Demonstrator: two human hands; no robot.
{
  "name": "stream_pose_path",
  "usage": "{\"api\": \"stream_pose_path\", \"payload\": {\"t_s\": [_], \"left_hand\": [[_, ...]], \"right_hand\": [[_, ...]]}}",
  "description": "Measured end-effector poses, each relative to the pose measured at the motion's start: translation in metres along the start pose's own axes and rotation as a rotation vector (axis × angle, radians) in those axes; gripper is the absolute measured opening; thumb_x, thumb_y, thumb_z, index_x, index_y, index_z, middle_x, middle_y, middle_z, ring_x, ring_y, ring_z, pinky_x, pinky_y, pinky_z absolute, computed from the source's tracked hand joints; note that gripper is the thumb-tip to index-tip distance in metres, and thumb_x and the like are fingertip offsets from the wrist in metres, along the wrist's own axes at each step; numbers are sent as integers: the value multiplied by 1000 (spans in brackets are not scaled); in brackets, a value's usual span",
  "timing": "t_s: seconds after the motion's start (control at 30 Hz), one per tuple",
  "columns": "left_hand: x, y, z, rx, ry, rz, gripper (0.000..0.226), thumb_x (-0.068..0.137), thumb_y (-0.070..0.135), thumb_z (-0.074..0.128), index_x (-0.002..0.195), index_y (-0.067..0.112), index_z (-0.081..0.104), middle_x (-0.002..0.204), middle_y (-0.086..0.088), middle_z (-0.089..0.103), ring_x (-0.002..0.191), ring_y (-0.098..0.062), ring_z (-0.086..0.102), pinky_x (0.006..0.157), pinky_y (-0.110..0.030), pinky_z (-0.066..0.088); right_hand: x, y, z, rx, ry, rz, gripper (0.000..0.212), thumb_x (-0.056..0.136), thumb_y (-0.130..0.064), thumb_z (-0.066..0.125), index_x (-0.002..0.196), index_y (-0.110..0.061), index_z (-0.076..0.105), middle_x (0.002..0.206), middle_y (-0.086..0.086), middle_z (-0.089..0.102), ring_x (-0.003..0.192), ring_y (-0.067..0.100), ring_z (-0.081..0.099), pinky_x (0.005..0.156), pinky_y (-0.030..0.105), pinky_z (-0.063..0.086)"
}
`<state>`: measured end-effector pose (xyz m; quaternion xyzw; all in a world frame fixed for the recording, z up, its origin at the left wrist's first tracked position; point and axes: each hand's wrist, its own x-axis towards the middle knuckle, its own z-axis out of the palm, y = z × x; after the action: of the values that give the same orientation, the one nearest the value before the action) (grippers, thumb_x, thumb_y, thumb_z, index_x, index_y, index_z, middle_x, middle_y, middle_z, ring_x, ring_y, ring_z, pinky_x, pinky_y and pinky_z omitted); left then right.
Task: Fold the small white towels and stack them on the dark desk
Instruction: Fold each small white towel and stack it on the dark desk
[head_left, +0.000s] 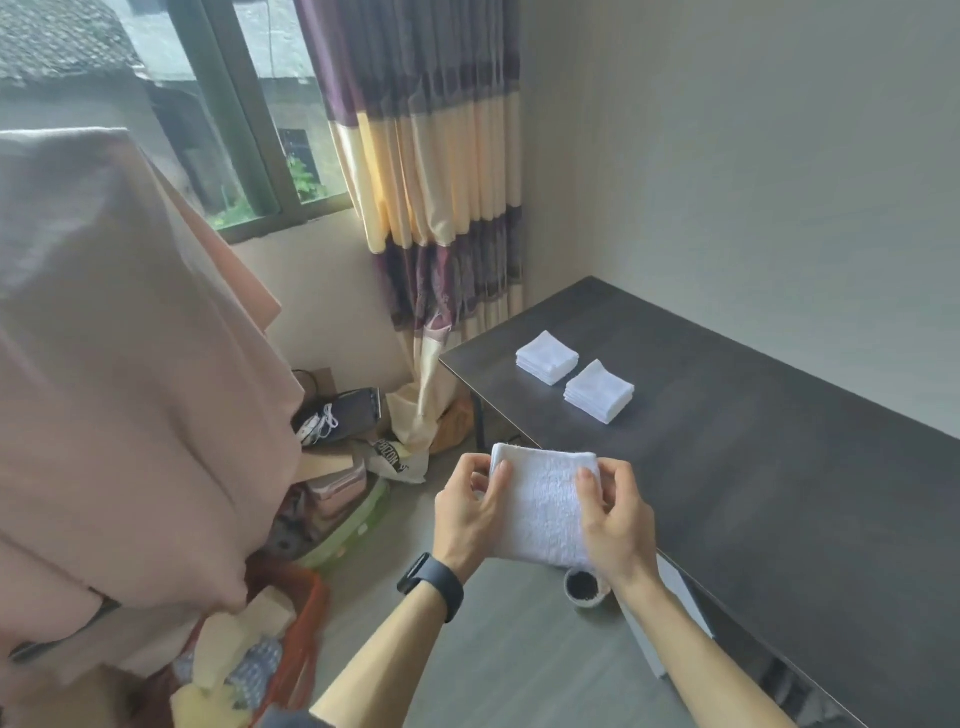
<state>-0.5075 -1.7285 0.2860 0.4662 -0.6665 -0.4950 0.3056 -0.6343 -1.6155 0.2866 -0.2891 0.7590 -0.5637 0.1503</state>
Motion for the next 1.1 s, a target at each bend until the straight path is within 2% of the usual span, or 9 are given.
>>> {"api": "stream_pose_path", "payload": {"t_s": [0.13,0.33,0.5,0.6,0.7,0.83,0.97,1.1], "left_hand": [[80,-6,15,22,-73,-15,18,92,45,62,87,28,62,75,3,62,61,-4,49,57,-15,40],[201,-16,60,78,-215,-35,19,92,48,61,89,29,62,76,3,62,64,-5,49,60,-19,42],[296,-9,100,101,-290,-73,21,92,52,60,91,30,62,76,11,60,62,-2,49,57,-13,41],[350,-3,118,123,-331,-108,24,92,56,58,92,32,61,81,10,63,68,-4,54,60,-16,43],[401,1,137,150,-363,-120,28,92,59,55,92,32,60,88,8,66,76,-8,59,67,-22,50],[466,1,160,160,-396,-122,25,93,55,56,90,31,60,85,10,66,66,5,55,58,-8,41],[535,-17,186,192,-474,-145,22,95,51,55,94,29,59,92,6,66,70,-2,56,51,-6,39],[593,-39,211,238,-591,-173,24,97,50,52,97,28,58,95,7,64,78,-7,59,51,-7,40]], "right_hand": [[61,9,33,-7,42,79,5,98,-34,55,98,-29,55,88,-14,68,83,-7,60,62,7,43],[159,42,70,-6,119,201,7,99,-35,54,96,-29,54,83,-13,67,74,-6,59,61,9,44],[247,62,90,-17,148,271,9,99,-34,53,91,-29,52,77,-10,65,69,-3,58,59,9,43],[301,66,103,-36,145,318,10,100,-37,51,97,-28,52,78,1,66,71,11,60,57,15,43],[348,71,116,-41,153,363,13,101,-39,48,102,-27,51,83,-3,64,75,17,61,62,26,47],[409,84,139,-107,162,424,15,103,-40,41,107,-27,49,84,-1,64,71,14,58,63,27,46],[463,113,170,-193,195,501,11,104,-42,35,107,-33,41,83,-2,64,74,15,59,71,39,47],[507,140,202,-295,250,639,26,103,-44,28,108,-25,45,76,-1,63,71,21,59,69,44,51]]}}
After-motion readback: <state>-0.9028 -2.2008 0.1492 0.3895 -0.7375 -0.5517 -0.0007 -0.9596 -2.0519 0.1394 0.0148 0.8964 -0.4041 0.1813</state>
